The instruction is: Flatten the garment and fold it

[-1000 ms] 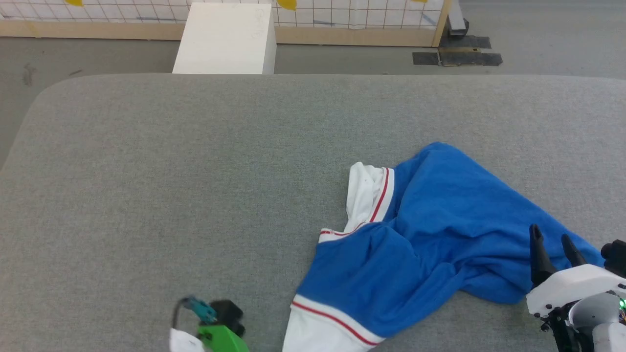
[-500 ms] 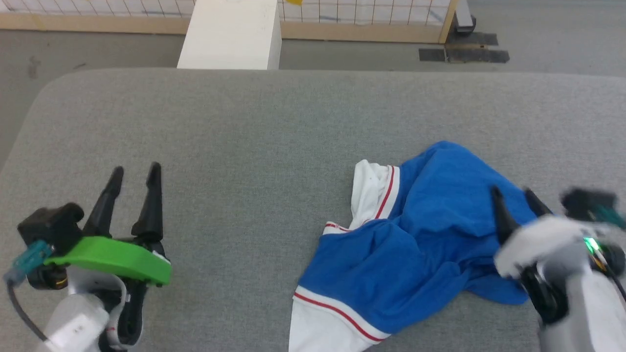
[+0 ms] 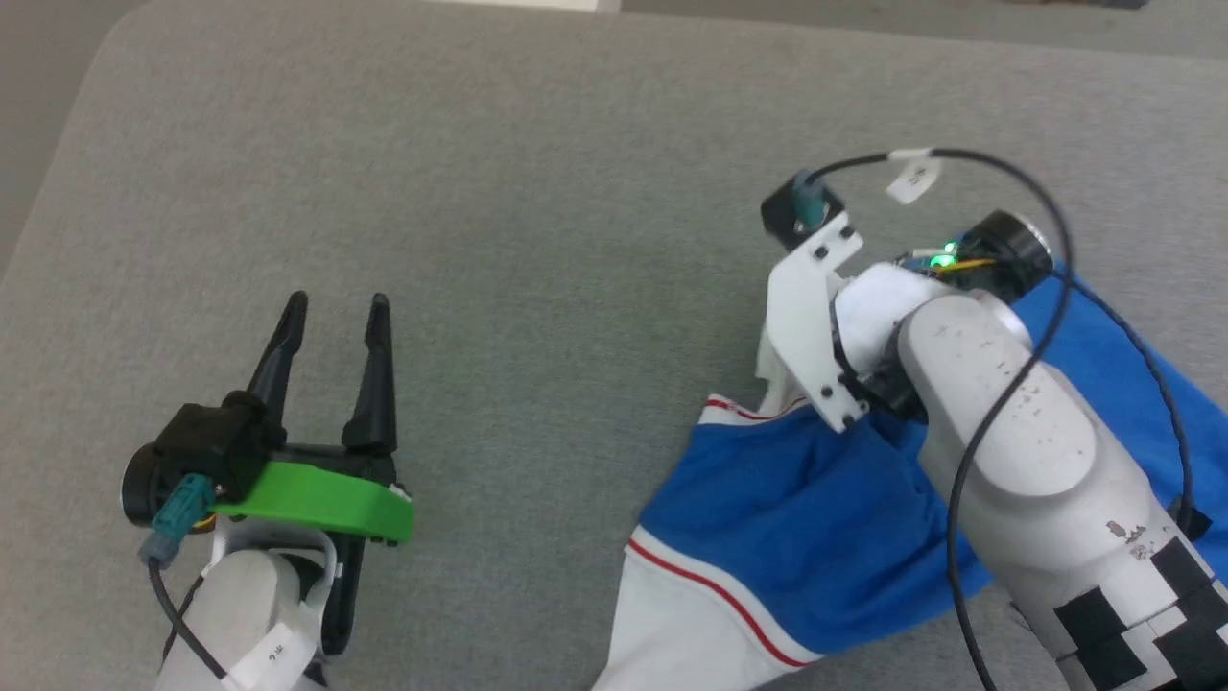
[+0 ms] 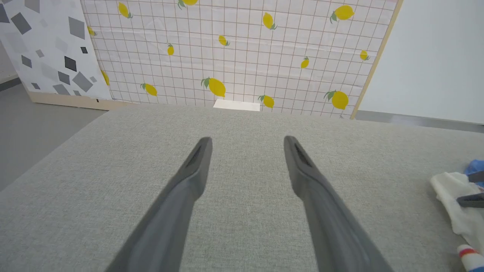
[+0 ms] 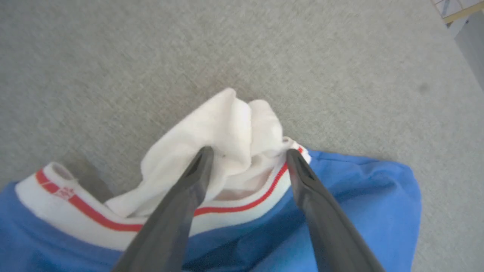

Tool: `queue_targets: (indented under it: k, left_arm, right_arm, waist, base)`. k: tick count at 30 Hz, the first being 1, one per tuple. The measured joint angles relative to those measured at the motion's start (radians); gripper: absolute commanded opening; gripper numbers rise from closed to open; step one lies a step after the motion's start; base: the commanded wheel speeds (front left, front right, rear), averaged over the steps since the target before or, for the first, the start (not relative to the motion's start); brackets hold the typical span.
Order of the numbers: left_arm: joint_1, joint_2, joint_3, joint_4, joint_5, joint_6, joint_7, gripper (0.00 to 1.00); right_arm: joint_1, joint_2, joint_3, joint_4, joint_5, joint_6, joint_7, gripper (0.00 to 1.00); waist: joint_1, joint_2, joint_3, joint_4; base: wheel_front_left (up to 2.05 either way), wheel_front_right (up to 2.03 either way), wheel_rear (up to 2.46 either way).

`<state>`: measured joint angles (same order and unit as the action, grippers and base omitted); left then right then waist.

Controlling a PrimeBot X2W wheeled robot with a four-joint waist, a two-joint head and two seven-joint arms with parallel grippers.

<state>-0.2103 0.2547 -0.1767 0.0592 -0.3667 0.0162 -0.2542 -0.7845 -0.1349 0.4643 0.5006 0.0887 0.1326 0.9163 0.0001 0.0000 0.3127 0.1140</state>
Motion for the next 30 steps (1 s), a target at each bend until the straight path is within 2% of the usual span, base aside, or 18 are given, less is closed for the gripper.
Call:
queue_targets:
  k: [4, 5, 6, 9, 13, 18, 22, 24, 26, 27, 28, 29, 30]
  left_arm:
    - [-0.001, -0.033, 0.014, 0.010, 0.027, -0.026, 0.000, 1.00]
    - [-0.001, -0.040, 0.021, 0.016, 0.029, -0.035, 0.000, 1.00]
    - [-0.001, -0.043, 0.029, 0.021, 0.034, -0.040, 0.000, 1.00]
    - [0.002, -0.048, 0.051, 0.035, 0.043, -0.058, 0.000, 1.00]
    - [0.005, -0.064, 0.070, 0.038, 0.055, -0.074, -0.002, 1.00]
    - [0.009, -0.070, 0.075, 0.051, 0.077, -0.091, -0.003, 1.00]
    - [0.025, -0.074, 0.077, 0.063, 0.083, -0.096, -0.003, 1.00]
    - [0.037, -0.076, 0.078, 0.069, 0.084, -0.099, -0.003, 1.00]
    - [0.047, -0.077, 0.079, 0.079, 0.084, -0.103, -0.003, 1.00]
    - [0.053, -0.077, 0.081, 0.085, 0.084, -0.103, -0.003, 1.00]
    - [0.060, -0.077, 0.084, 0.089, 0.084, -0.103, -0.003, 1.00]
    - [0.065, -0.076, 0.085, 0.093, 0.083, -0.103, -0.003, 1.00]
    - [0.070, -0.076, 0.086, 0.100, 0.082, -0.103, -0.003, 1.00]
  right_arm:
    - [-0.021, -0.023, 0.069, 0.045, 0.046, -0.001, 0.051, 1.00]
    - [-0.033, -0.027, 0.067, 0.046, 0.068, -0.001, 0.049, 0.36]
    - [-0.038, -0.031, 0.055, 0.046, 0.091, -0.001, 0.028, 0.00]
    - [-0.042, -0.032, -0.013, 0.054, 0.128, 0.000, -0.057, 0.00]
    - [-0.055, -0.049, -0.202, 0.070, 0.125, 0.000, -0.168, 0.00]
    - [-0.043, -0.109, -0.486, 0.076, 0.059, 0.000, -0.205, 0.00]
    - [0.080, -0.162, -0.772, 0.059, -0.043, 0.000, -0.212, 0.00]
    - [0.175, -0.160, -0.916, 0.030, -0.110, -0.001, -0.202, 0.00]
    - [0.244, -0.128, -1.020, -0.002, -0.153, -0.001, -0.186, 0.00]
    - [0.272, -0.098, -1.062, -0.022, -0.166, -0.001, -0.189, 0.05]
    - [0.293, -0.065, -1.084, -0.041, -0.169, -0.001, -0.199, 0.39]
    - [0.301, -0.037, -1.096, -0.057, -0.166, -0.001, -0.214, 1.00]
    - [0.306, -0.003, -1.112, -0.084, -0.151, -0.001, -0.251, 1.00]
  waist:
    - [0.0000, 0.0000, 0.029, 0.037]
    - [0.0000, 0.0000, 0.035, 0.046]
    - [0.0000, 0.0000, 0.040, 0.052]
    - [0.0000, 0.0000, 0.044, 0.059]
    - [0.0000, 0.0000, 0.029, 0.050]
    - [0.0000, 0.0000, -0.009, 0.022]
    - [0.0000, 0.0000, -0.046, -0.001]
    - [0.0000, 0.0001, -0.065, -0.010]
    - [0.0000, 0.0001, -0.078, -0.018]
    - [0.0000, 0.0001, -0.084, -0.023]
    - [-0.0001, 0.0001, -0.089, -0.029]
    - [0.0000, 0.0000, -0.092, -0.034]
    - [0.0000, 0.0000, -0.098, -0.039]
  base:
    - [0.00, 0.00, 0.00]
    - [0.00, 0.00, 0.00]
    - [0.00, 0.00, 0.00]
    - [0.00, 0.00, 0.00]
    - [0.00, 0.00, 0.00]
    - [0.00, 0.00, 0.00]
    - [0.00, 0.00, 0.00]
    - [0.00, 0.00, 0.00]
    - [0.00, 0.00, 0.00]
    - [0.00, 0.00, 0.00]
    - [0.00, 0.00, 0.00]
    - [0.00, 0.00, 0.00]
    - [0.00, 0.00, 0.00]
